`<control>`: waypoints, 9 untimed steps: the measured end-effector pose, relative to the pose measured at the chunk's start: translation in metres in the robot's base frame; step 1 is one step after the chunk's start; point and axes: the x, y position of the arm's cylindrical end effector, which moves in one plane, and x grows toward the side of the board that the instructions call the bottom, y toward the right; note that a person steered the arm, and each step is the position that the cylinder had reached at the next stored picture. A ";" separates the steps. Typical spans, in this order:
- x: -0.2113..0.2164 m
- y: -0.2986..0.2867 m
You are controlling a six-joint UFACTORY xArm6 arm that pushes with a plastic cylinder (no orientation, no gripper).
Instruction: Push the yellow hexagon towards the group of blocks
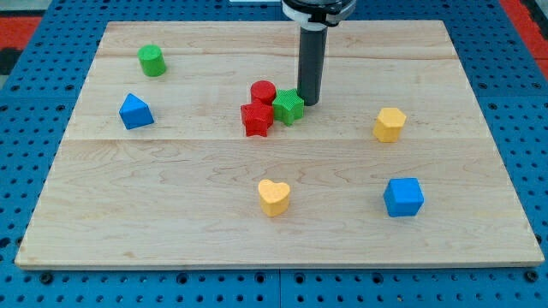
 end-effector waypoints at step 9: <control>0.078 0.059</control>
